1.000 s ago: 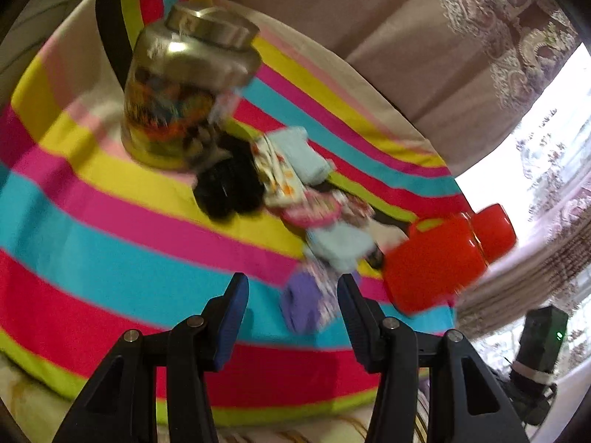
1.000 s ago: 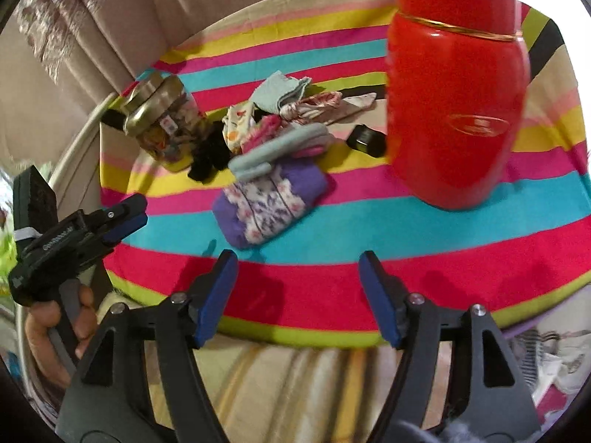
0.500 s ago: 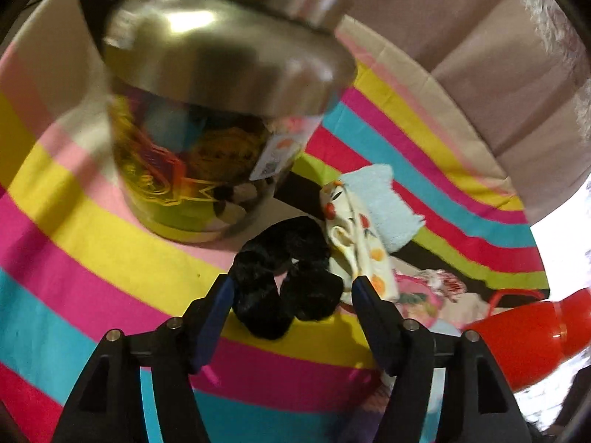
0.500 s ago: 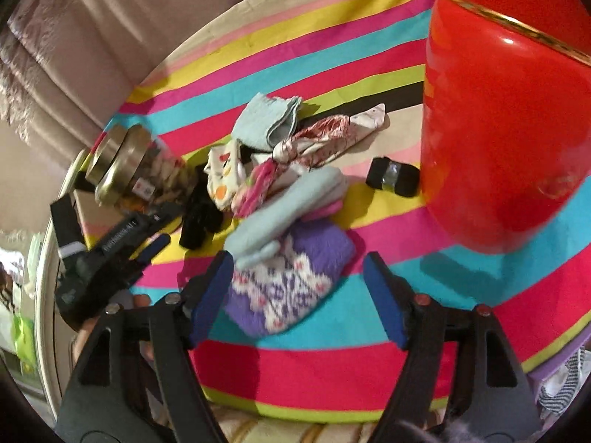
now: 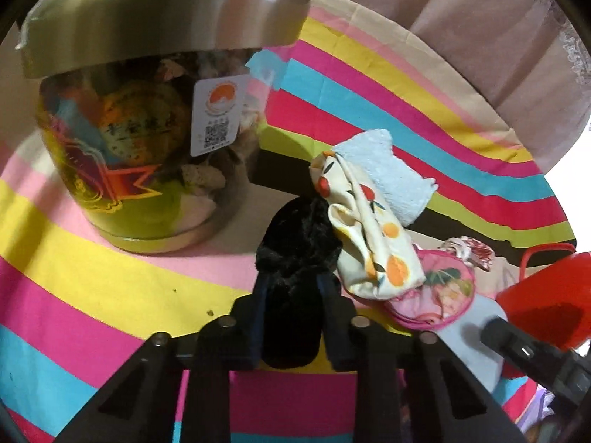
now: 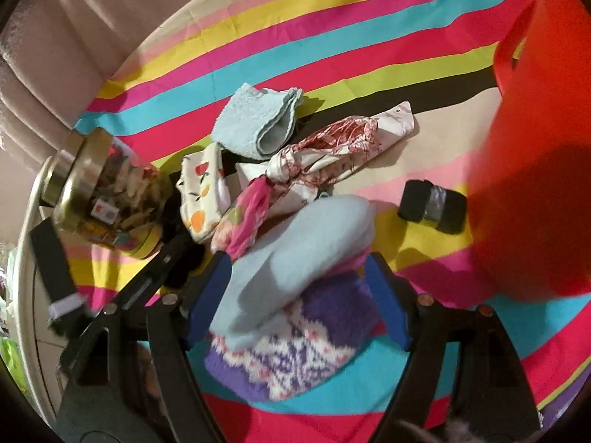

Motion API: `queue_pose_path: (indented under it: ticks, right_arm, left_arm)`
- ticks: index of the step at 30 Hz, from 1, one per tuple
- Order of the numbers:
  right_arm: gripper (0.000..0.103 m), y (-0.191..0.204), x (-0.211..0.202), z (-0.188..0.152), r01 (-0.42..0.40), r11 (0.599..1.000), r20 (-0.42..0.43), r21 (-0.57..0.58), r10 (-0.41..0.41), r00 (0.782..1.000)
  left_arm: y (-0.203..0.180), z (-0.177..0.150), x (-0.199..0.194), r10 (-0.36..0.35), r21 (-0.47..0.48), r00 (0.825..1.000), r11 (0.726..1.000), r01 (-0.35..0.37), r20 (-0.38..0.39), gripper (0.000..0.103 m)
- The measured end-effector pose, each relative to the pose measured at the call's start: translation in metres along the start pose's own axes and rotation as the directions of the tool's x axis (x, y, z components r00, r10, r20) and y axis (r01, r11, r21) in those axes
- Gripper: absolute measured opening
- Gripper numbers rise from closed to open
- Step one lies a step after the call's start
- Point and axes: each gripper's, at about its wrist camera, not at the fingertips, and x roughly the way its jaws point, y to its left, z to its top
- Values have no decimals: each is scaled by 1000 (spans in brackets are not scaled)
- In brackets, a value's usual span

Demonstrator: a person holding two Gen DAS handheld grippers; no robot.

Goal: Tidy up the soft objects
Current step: 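Grasp the black scrunchie with the left tool while the right tool grasps the light blue sock, then carry the scrunchie and blue sock to the white box and open both tools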

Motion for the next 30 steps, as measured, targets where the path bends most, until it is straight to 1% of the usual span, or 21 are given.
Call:
queue_pose_path:
  ticks: [3, 6, 7, 8, 9, 11, 12, 13, 14, 17, 22, 27, 30]
  right_arm:
    - [77, -3, 8, 4, 3, 1000, 0, 1, -3, 1000]
    - [77, -5, 16, 6, -12, 1000, -13, 9, 12, 1000]
    - [71, -5, 17, 6, -11, 1000, -13, 7, 11, 1000]
    - [58, -5, 18, 6, -3, 1000, -14, 2, 3, 1000]
    - [50, -4, 20, 7, 1, 1000, -16, -10, -1, 1000]
    - [42, 0, 21, 6, -9, 999, -12, -31, 8, 1000]
    - [41, 3, 20, 5, 0, 999, -1, -48, 0, 1000]
    - [36, 5, 18, 4, 7, 998, 12, -62, -6, 1000]
    - [34, 7, 14, 3, 7, 997, 27, -72, -5, 1000]
    - [32, 13, -1, 2, 4, 994, 81, -110, 5, 997]
    - [32, 18, -25, -6, -12, 986, 140, -164, 35, 989]
    - [32, 17, -56, -15, -17, 984, 202, -176, 53, 978]
    - [32, 11, -78, -21, -35, 984, 239, -175, 77, 968]
  left_arm:
    - [5, -5, -10, -23, -22, 1000, 999, 23, 10, 22]
    - [13, -10, -21, -40, -53, 999, 998, 41, 19, 21]
    - [15, -11, -22, -44, -64, 999, 997, 46, 22, 21]
    - [18, -12, -24, -48, -78, 999, 996, 50, 25, 21]
    - [20, -13, -27, -49, -89, 998, 995, 52, 29, 21]
    - [23, -14, -30, -50, -103, 998, 993, 54, 37, 21]
    - [23, -14, -32, -51, -107, 998, 993, 55, 42, 21]
    - [23, -14, -33, -51, -108, 998, 993, 56, 45, 21]
    - [23, -15, -35, -54, -109, 997, 992, 59, 49, 21]
    - [22, -18, -45, -63, -103, 996, 992, 69, 66, 21]
    - [19, -22, -58, -73, -91, 993, 993, 81, 93, 21]
    - [18, -26, -77, -87, -92, 988, 991, 100, 130, 21]
    - [18, -29, -90, -99, -89, 984, 990, 113, 151, 21]
